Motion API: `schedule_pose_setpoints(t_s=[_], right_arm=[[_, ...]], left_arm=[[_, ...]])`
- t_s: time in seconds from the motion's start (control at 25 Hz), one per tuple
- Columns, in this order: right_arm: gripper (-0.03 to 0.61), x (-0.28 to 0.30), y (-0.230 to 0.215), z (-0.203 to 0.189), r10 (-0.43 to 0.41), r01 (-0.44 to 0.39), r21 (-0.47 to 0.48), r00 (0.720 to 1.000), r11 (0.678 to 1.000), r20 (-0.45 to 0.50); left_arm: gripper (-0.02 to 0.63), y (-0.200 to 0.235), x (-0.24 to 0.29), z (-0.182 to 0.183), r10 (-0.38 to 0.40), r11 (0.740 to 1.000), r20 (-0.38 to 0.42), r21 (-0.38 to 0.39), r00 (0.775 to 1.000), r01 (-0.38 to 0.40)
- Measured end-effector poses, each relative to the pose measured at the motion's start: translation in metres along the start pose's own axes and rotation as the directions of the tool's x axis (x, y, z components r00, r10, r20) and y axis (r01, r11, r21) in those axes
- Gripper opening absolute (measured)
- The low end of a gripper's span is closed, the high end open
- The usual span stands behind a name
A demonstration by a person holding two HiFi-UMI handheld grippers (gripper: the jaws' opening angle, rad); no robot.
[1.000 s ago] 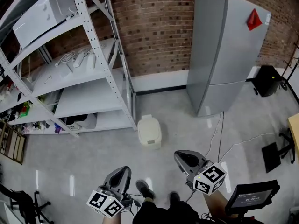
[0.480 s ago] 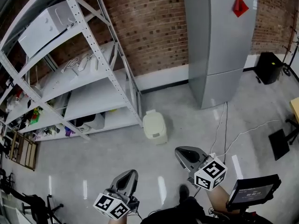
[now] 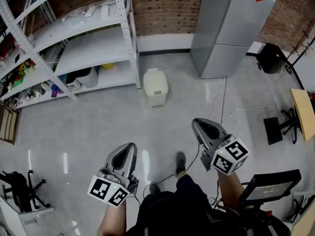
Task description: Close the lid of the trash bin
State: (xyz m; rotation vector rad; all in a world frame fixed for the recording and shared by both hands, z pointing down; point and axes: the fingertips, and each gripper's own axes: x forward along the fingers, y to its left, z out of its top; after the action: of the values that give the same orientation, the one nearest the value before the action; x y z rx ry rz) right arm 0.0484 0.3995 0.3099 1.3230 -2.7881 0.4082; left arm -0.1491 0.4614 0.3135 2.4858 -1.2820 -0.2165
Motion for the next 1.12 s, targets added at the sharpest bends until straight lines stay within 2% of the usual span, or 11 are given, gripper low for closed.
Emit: schedule_pose_setpoints(t_s=[0.12, 0.28, 0.64, 0.88, 1.12], right_arm=[[0.008, -0.019, 0.036, -0.010, -0.027, 0.027, -0.001, 1.000, 1.000, -0.015], [0.009, -0.052, 0.086, -0.004, -0.044, 0.042, -0.072, 0.999, 0.997, -0.021], [0.009, -0.124, 0.119, -0.009, -0.037, 0.038, -0.111, 0.999, 0.993, 0.005], [0.008, -0.197, 0.120, -0.020, 0.000, 0.004, -0.093, 0.999, 0.996, 0.051], [0.009, -0.286, 0.102, -0.034, 0.010, -0.006, -0.090, 0.999, 0.996, 0.046]], left_arm=[[-0.002, 0.003, -0.039, 0.002, -0.006, 1.000, 0.016, 0.014, 1.000, 0.005], [-0.002, -0.006, -0.081, 0.002, -0.034, 0.999, 0.033, -0.001, 0.999, 0.034], [-0.002, -0.068, -0.123, -0.007, -0.052, 0.998, 0.051, 0.036, 0.997, 0.050], [-0.002, -0.145, -0.136, -0.022, -0.050, 0.997, 0.043, 0.065, 0.998, 0.047], [-0.002, -0.238, -0.141, -0.052, -0.023, 0.997, 0.021, 0.080, 1.000, 0.021]])
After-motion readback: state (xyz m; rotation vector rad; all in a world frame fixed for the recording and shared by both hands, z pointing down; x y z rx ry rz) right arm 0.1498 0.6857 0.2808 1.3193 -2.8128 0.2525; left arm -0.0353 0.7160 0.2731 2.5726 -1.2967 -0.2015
